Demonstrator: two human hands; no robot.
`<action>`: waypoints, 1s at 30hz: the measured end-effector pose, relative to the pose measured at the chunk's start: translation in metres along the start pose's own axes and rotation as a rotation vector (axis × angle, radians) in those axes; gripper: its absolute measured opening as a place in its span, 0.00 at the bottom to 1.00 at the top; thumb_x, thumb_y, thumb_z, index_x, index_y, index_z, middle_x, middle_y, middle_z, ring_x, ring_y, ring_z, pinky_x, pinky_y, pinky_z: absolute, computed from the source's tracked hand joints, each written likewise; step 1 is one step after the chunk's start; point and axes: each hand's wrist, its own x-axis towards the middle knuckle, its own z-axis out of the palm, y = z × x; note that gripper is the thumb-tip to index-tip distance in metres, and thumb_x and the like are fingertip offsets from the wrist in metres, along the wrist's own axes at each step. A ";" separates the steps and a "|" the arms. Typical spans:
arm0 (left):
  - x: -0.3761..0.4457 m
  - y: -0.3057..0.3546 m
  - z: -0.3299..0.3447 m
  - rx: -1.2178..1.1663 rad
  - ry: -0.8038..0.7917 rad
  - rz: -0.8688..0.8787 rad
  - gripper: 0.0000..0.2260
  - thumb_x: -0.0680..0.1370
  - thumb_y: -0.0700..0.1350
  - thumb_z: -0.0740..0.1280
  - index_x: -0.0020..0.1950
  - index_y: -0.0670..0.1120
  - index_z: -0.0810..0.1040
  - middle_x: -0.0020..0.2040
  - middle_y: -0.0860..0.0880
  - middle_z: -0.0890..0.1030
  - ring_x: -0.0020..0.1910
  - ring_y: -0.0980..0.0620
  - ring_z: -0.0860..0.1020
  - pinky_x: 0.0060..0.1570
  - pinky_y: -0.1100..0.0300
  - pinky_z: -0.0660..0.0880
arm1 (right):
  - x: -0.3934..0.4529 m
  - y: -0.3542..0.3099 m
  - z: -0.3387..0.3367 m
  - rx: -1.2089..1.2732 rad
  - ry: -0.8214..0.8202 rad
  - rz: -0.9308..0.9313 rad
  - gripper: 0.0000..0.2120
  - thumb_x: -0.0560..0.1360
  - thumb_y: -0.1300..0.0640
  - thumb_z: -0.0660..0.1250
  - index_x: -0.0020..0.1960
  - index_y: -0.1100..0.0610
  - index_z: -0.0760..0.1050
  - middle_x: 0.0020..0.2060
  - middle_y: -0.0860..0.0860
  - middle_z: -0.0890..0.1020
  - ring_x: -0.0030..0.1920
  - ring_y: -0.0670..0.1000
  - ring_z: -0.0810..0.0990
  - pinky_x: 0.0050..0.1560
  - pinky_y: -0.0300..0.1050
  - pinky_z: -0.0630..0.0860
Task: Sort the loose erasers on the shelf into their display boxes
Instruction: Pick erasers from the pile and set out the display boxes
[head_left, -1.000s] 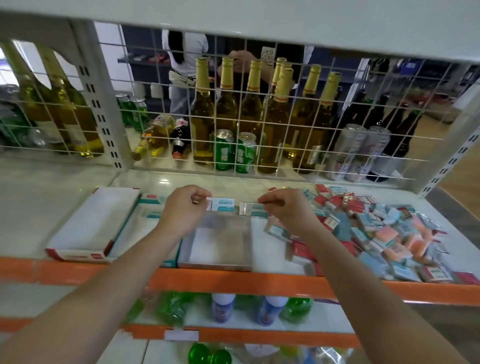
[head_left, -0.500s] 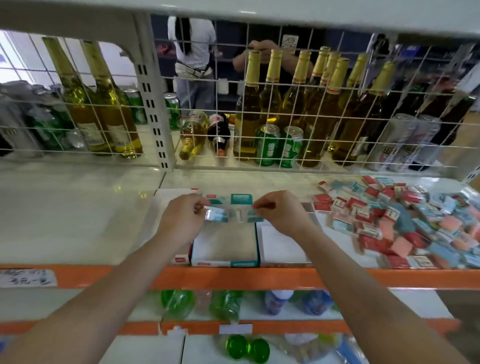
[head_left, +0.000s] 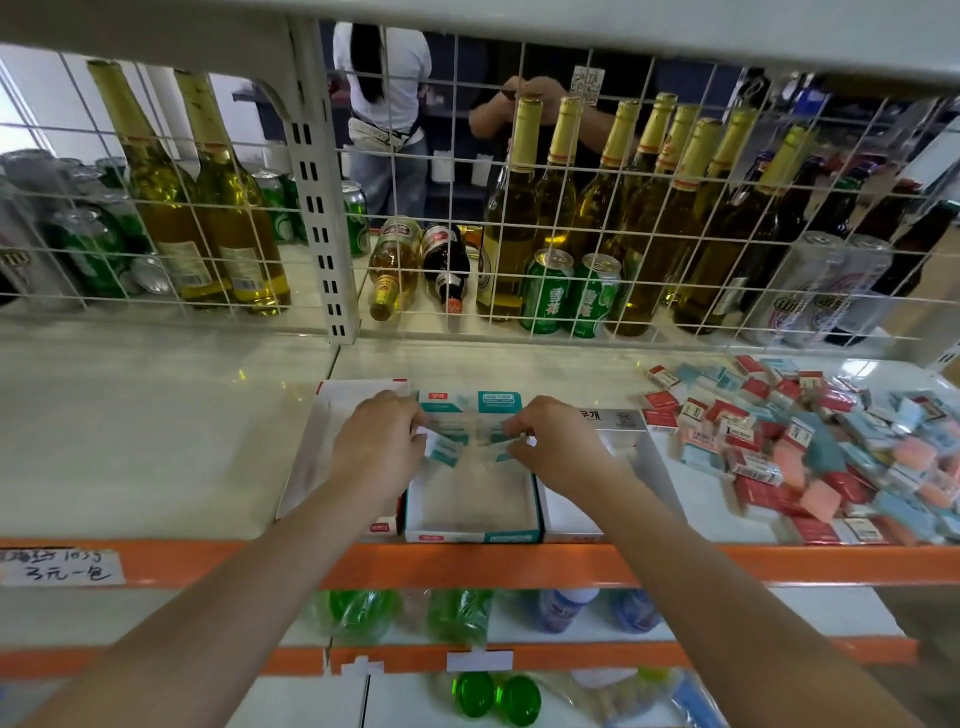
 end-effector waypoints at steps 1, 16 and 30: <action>0.000 0.000 -0.001 0.041 0.000 0.016 0.10 0.78 0.42 0.62 0.57 0.46 0.78 0.55 0.46 0.75 0.54 0.48 0.73 0.47 0.60 0.70 | -0.001 0.001 -0.002 -0.012 -0.012 -0.017 0.12 0.76 0.59 0.63 0.58 0.58 0.77 0.55 0.54 0.75 0.56 0.54 0.74 0.50 0.39 0.70; 0.001 0.007 -0.001 0.353 -0.130 0.312 0.10 0.78 0.46 0.59 0.55 0.46 0.77 0.55 0.48 0.76 0.55 0.49 0.72 0.52 0.59 0.67 | 0.002 0.001 0.000 -0.229 -0.096 -0.172 0.10 0.76 0.60 0.61 0.54 0.61 0.78 0.54 0.56 0.76 0.55 0.54 0.72 0.53 0.43 0.71; 0.015 0.010 0.008 0.378 -0.306 0.383 0.09 0.77 0.45 0.62 0.55 0.45 0.76 0.55 0.47 0.79 0.53 0.48 0.77 0.50 0.55 0.75 | 0.015 0.000 0.012 -0.258 -0.108 -0.174 0.07 0.74 0.59 0.64 0.49 0.60 0.78 0.51 0.56 0.78 0.53 0.55 0.75 0.49 0.45 0.73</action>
